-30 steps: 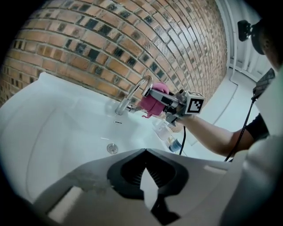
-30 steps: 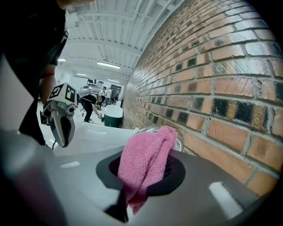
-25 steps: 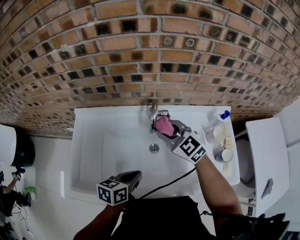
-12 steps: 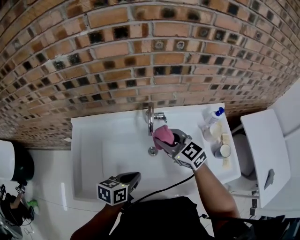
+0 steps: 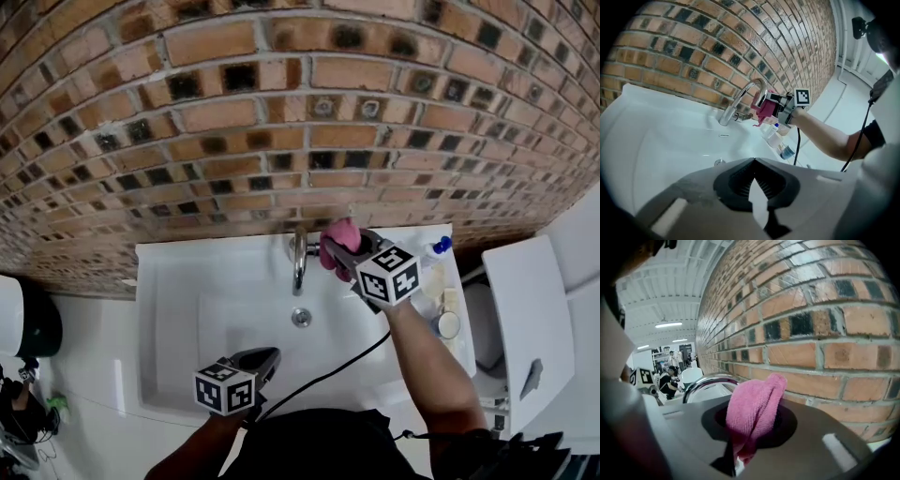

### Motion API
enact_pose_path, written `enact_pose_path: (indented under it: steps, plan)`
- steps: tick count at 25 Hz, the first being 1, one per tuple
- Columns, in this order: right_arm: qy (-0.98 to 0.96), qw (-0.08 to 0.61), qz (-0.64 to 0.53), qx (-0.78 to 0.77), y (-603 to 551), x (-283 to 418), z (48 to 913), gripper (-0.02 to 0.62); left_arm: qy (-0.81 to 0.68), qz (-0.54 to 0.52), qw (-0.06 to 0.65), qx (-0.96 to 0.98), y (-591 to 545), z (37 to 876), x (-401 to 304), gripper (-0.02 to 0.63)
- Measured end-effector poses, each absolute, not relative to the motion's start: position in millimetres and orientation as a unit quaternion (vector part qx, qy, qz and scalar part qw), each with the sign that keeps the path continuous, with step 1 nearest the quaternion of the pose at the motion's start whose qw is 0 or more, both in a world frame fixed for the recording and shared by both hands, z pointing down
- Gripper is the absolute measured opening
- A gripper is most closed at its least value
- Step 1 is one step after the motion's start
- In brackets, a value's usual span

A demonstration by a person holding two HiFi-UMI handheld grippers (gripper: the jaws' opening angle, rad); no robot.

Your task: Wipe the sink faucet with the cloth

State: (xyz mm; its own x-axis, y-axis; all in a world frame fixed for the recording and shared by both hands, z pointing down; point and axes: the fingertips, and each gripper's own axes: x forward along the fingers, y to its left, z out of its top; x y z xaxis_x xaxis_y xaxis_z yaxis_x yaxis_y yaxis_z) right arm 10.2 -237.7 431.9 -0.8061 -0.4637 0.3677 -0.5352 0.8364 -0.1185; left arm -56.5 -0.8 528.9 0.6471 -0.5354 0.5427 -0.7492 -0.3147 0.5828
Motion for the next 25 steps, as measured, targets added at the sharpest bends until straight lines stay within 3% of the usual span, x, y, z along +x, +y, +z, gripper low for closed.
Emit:
enact_pose_path:
  steps: [13,25]
  plan:
    - [-0.937,0.211,0.157,0.23,-293.8,-21.7,486.9,0.071,-0.429,0.11,0.454,0.773,-34.7,547.3,-54.6,0.004]
    - [-0.918,0.121,0.323,0.194,-307.3,-50.0,487.9,0.071,-0.432,0.108,0.476,0.758,-42.4,562.4,-59.6,0.005]
